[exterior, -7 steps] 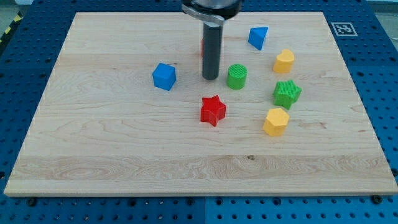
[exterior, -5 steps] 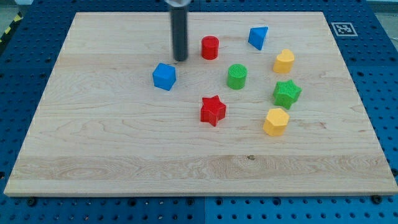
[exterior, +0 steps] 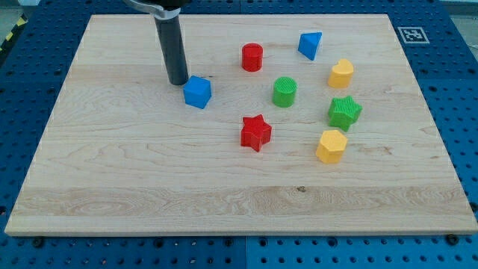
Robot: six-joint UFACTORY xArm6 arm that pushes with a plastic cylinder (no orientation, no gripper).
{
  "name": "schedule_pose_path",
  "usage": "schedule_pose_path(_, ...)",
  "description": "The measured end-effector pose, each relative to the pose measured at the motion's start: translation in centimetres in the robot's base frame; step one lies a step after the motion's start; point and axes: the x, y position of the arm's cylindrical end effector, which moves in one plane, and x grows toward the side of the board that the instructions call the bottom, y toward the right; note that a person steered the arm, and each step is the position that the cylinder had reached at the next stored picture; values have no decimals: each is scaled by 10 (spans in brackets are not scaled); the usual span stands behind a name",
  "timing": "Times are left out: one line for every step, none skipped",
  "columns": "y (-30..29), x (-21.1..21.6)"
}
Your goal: Move the blue cube right a bit
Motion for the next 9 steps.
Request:
schedule_pose_path(-8, 13)
schedule_pose_path(-8, 21)
schedule_pose_path(-8, 34)
schedule_pose_path(-8, 35)
schedule_pose_path(-4, 34)
schedule_pose_path(8, 34)
schedule_pose_path(26, 34)
schedule_pose_path(43, 34)
schedule_pose_path(56, 34)
